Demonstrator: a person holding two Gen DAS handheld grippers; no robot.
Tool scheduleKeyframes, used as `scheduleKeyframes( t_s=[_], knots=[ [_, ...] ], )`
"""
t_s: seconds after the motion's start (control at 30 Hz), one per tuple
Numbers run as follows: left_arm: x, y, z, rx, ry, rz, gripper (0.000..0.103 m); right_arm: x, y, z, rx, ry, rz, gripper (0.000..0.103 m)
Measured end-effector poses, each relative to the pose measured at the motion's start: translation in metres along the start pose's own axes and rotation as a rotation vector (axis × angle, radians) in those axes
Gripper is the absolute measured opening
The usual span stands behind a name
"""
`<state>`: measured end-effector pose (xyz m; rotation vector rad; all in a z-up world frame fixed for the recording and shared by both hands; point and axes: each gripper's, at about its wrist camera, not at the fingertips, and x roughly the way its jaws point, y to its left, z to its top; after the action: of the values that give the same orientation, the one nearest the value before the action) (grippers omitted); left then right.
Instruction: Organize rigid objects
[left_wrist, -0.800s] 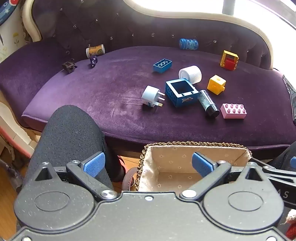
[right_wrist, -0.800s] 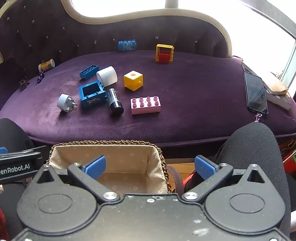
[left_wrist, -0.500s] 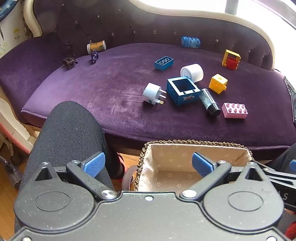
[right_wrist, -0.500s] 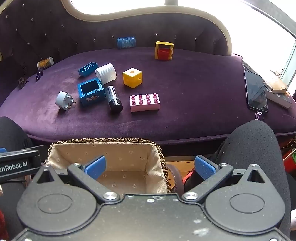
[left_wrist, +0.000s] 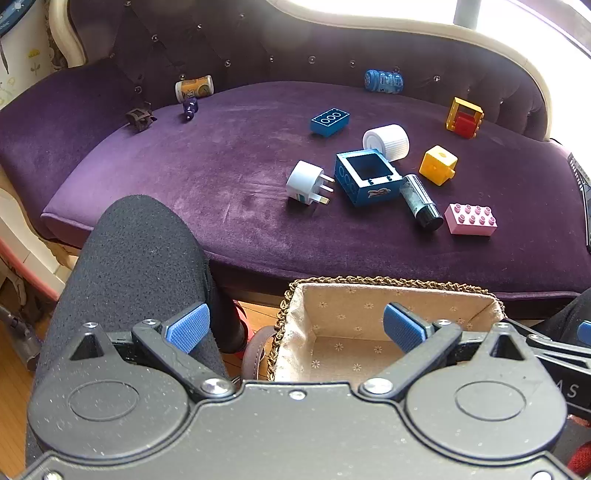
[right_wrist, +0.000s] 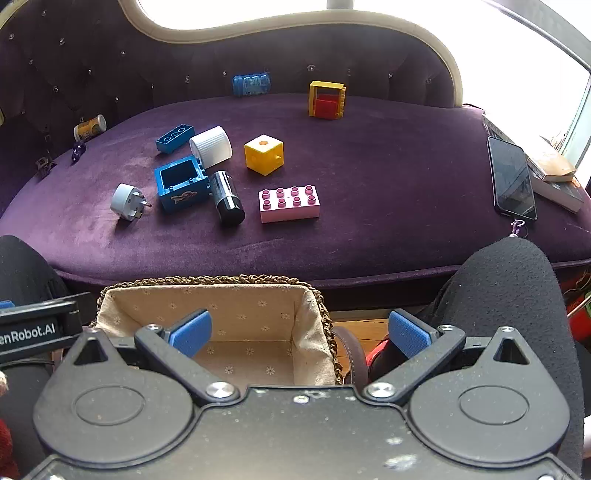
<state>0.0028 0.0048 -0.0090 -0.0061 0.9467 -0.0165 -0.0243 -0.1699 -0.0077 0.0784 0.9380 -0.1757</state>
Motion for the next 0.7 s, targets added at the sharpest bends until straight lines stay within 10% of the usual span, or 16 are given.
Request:
scheduleKeyframes(
  t_s=[0.7],
  knots=[
    [-0.0103, 0.0057, 0.0031, -0.036, -0.046, -0.052, 0.098, -0.0072, -0.0023, 0.0015, 0.006, -0.015, 0.014, 0.102]
  ],
)
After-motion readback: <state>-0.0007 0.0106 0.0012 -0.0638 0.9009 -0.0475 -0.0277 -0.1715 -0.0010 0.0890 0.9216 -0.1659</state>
